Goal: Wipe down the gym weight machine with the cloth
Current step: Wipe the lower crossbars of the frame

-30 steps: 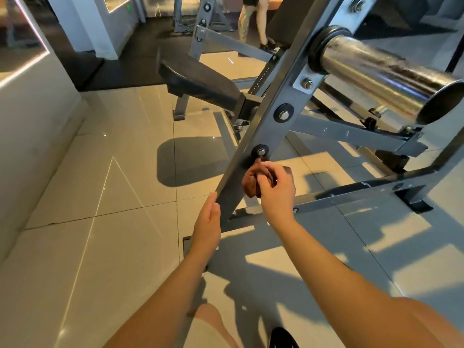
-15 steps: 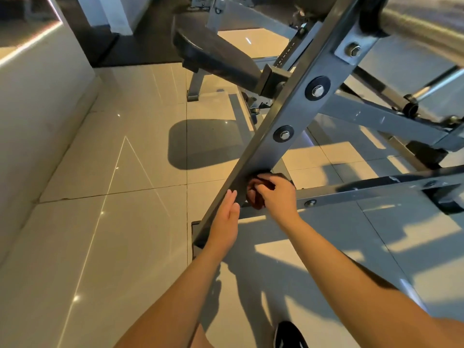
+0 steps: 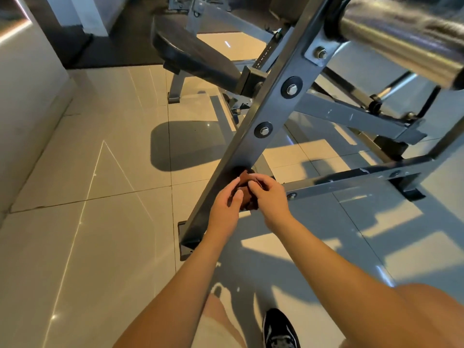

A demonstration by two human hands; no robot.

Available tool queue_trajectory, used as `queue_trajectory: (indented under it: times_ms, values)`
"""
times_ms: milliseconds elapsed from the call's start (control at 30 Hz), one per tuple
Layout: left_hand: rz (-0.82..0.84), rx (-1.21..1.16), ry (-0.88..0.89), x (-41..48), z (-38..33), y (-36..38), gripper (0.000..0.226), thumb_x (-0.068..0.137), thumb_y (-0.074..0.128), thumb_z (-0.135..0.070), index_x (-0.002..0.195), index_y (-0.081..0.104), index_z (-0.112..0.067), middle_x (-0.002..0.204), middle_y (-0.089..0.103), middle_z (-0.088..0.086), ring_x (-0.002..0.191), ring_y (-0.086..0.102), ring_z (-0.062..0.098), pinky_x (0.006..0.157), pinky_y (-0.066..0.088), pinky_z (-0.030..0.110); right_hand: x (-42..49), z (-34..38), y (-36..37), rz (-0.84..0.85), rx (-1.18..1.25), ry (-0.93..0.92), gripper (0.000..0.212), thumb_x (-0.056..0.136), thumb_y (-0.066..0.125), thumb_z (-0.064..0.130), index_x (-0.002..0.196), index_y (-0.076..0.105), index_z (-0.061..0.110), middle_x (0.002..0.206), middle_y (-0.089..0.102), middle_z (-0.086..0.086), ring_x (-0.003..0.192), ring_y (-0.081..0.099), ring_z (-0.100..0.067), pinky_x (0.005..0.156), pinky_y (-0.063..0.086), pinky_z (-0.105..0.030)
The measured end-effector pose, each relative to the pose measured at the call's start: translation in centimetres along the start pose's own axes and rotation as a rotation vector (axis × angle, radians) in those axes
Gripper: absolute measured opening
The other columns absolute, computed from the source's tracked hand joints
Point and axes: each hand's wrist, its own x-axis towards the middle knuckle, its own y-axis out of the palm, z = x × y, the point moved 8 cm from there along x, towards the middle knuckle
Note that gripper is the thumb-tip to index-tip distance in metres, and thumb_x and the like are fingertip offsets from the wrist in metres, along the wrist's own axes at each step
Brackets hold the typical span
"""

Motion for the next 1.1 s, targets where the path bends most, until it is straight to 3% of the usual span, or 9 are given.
queue_trajectory:
  times_ms: [133,233,400,567,733,833,933,1000,1100]
  values:
    - [0.07,0.016,0.027,-1.2,-2.6,2.6,0.03,0.103,0.057,-0.025,0.131,0.056,-0.035,0.134,0.058,-0.006,0.123,0.054,0.014,0.1,0.05,0.028,-3.1,0.7,-3.6,-0.017,0.072,0.114,0.021,0.106,0.051,0.019,0.117,0.069,0.022,0.105,0.067,0.003,0.098,0.064,-0.012,0.064,0.054,-0.017]
    - [0.062,0.04,0.063,-2.0,-3.6,4.4,0.017,0.1,0.062,-0.022,0.117,0.063,-0.026,0.117,0.063,-0.009,0.11,0.061,0.012,0.078,0.05,0.008,-4.9,-0.1,-5.7,-0.025,0.137,0.26,0.017,0.107,0.049,0.025,0.11,0.066,0.021,0.101,0.067,-0.001,0.094,0.063,-0.016,0.071,0.052,-0.024]
    - [0.057,0.052,0.113,-2.5,-6.1,7.7,0.007,0.1,0.06,-0.023,0.1,0.065,-0.029,0.103,0.065,-0.011,0.1,0.062,0.009,0.075,0.053,0.019,-6.0,2.3,-10.4,-0.114,0.1,-0.002,0.019,0.104,0.053,0.013,0.101,0.072,0.011,0.08,0.07,-0.02,0.061,0.062,-0.029,0.049,0.049,-0.038]
    - [0.04,-0.001,0.064,-1.4,-8.1,12.9,0.011,0.103,0.057,-0.013,0.097,0.06,-0.021,0.093,0.064,0.001,0.085,0.061,0.014,0.062,0.048,0.013,-3.5,2.4,-15.6,-0.216,0.025,-0.042,0.015,0.095,0.061,0.015,0.092,0.074,0.011,0.087,0.072,-0.008,0.084,0.068,-0.029,0.069,0.056,-0.031]
    - [-0.077,-0.044,0.019,0.7,-7.7,17.6,0.011,0.098,0.062,-0.017,0.094,0.062,-0.026,0.09,0.068,0.001,0.087,0.068,0.025,0.077,0.062,0.044,0.7,0.3,-20.2,-0.207,0.144,0.054,0.014,0.098,0.062,0.019,0.094,0.074,0.025,0.094,0.074,-0.009,0.091,0.071,-0.037,0.075,0.062,-0.052]
    - [-0.134,-0.12,-0.024,1.9,-8.0,20.5,0.011,0.102,0.058,-0.011,0.097,0.058,-0.022,0.091,0.067,0.007,0.087,0.065,0.027,0.069,0.059,0.034,4.0,-0.2,-22.1,-0.161,0.14,0.026,0.021,0.097,0.062,0.023,0.09,0.072,0.039,0.106,0.071,-0.002,0.095,0.07,-0.035,0.078,0.06,-0.058]
    - [-0.175,-0.17,-0.01,3.5,-9.6,23.4,0.037,0.093,0.067,-0.048,0.103,0.057,-0.014,0.096,0.064,0.008,0.083,0.063,0.022,0.058,0.051,0.014,6.6,1.8,-24.0,-0.012,0.009,-0.161,0.028,0.1,0.058,0.017,0.097,0.07,0.042,0.105,0.068,0.012,0.095,0.066,-0.013,0.087,0.058,-0.041]
    - [-0.216,0.013,0.01,4.8,-10.9,24.3,0.061,0.082,0.061,-0.067,0.105,0.06,-0.011,0.096,0.062,0.001,0.085,0.059,0.013,0.062,0.043,0.007,7.9,3.4,-25.0,0.127,0.036,-0.299,0.028,0.102,0.056,0.011,0.098,0.072,0.034,0.089,0.069,0.013,0.08,0.066,-0.004,0.069,0.056,-0.027]
    - [-0.292,0.105,0.107,6.7,-12.7,24.9,0.025,0.092,0.058,-0.033,0.1,0.065,-0.01,0.099,0.064,0.0,0.092,0.06,0.018,0.074,0.044,0.021,9.9,5.4,-27.0,0.16,-0.044,-0.443,0.021,0.101,0.059,0.009,0.111,0.075,0.019,0.088,0.067,0.011,0.08,0.063,0.0,0.069,0.046,-0.011]
